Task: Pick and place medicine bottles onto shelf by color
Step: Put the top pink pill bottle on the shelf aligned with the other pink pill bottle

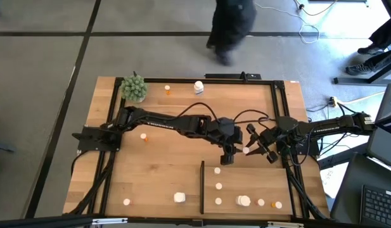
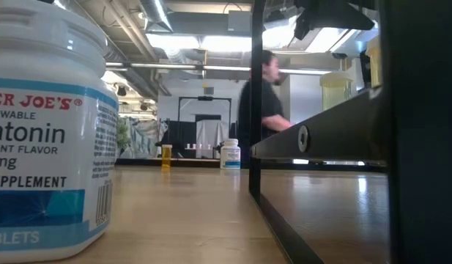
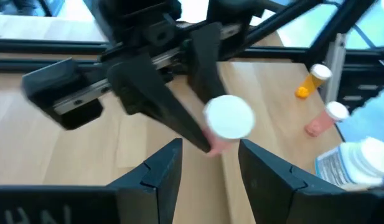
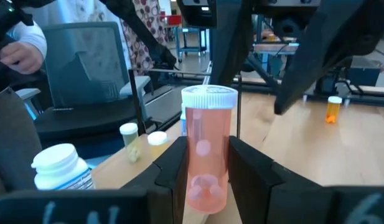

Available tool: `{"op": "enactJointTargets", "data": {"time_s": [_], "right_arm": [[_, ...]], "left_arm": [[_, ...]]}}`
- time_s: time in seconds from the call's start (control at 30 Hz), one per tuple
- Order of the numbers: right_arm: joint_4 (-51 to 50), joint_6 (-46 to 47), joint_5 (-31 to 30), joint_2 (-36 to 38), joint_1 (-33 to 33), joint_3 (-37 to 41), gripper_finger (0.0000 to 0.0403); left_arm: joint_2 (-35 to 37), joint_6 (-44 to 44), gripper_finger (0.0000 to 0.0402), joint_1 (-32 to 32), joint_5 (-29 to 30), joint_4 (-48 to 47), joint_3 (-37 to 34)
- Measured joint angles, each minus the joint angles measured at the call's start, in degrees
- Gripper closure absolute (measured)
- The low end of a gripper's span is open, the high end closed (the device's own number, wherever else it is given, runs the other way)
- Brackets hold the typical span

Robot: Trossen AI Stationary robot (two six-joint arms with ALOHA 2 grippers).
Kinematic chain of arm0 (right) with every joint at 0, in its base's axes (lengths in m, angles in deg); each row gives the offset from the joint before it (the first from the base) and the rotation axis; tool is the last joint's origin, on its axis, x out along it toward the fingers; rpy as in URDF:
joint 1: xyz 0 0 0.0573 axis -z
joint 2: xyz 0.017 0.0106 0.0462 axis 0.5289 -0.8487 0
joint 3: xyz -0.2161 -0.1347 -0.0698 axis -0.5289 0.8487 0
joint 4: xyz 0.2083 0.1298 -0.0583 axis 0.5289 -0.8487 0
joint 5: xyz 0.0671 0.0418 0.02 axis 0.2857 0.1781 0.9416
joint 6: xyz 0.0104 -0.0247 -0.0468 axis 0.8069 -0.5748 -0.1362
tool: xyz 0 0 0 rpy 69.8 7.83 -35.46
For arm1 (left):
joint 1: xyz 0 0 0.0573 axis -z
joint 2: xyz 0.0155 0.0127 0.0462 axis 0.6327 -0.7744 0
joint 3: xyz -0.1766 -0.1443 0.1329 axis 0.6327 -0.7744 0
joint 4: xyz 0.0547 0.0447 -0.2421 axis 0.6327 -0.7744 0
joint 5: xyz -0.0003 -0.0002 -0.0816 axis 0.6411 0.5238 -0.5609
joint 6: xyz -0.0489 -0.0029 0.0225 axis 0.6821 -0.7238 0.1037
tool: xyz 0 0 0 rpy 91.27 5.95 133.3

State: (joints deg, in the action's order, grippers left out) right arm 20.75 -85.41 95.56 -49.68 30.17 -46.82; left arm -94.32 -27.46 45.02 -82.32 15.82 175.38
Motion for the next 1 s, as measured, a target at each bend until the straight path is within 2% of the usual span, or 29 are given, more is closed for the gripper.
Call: {"op": "enactJointTargets", "data": {"time_s": [0.3, 0.4, 1.0], "right_arm": [[2.15, -0.20, -1.73, 0.04, -0.04, 0.00, 0.0300], [3.77, -0.18, -4.77, -0.01, 0.00, 0.00, 0.0300], [6.28, -1.51, -8.82, 0.00, -0.02, 0.00, 0.0300]], "left_arm": [[0.00, 4.64, 0.0250, -0.08, 0.42, 0.99, 0.00], [0.00, 5.94, 0.0250, -0.08, 0.51, 1.68, 0.00], [0.02, 7.87, 0.0250, -0.01, 2.00, 3.86, 0.02]]}}
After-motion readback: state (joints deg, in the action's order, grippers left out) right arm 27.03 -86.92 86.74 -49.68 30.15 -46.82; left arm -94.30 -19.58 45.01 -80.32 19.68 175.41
